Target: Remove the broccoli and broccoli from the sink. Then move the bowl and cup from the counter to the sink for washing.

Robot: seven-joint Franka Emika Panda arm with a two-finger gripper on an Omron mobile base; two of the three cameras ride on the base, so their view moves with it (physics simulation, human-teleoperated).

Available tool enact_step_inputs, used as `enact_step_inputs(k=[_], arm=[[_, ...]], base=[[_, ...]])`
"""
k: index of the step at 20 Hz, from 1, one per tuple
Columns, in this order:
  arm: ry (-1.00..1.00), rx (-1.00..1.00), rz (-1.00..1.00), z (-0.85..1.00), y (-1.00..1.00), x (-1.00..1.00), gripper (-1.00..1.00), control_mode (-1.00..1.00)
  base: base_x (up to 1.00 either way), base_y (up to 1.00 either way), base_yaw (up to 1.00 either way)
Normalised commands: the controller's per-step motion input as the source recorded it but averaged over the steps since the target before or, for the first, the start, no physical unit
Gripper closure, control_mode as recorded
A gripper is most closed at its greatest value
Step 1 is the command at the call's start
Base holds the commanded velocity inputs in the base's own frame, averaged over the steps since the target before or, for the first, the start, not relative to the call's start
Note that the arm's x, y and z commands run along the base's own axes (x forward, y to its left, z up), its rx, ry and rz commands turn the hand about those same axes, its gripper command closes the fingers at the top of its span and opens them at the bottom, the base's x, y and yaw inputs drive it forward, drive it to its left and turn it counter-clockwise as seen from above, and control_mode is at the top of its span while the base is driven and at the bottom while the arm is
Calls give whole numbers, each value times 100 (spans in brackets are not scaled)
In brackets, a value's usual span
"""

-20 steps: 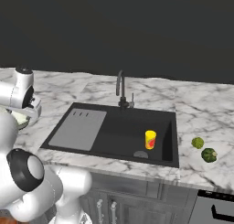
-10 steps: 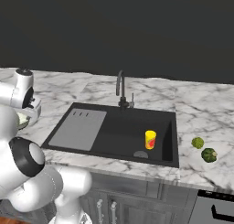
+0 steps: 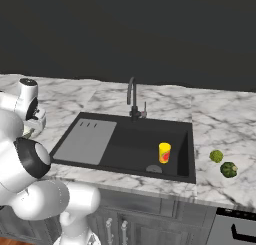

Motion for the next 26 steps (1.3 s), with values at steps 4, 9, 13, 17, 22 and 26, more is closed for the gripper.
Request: enact_step_inputs(k=[4,9,13,17,22,26], arm=[[0,0,-2,-18,8,23,-100,-100],[0,0,-3,-18,9,25,-100,-100],[0,0,-3,-18,12,22,-100,-100],[0,0,-2,-17,14,20,-100,-100],[0,-3,-2,-15,18,21,-100,-100],[0,-6,-2,-15,18,21,-100,-100]], base=[[0,0,0],[0,0,0],[0,0,0],[0,0,0],[0,0,0],[0,0,0]])
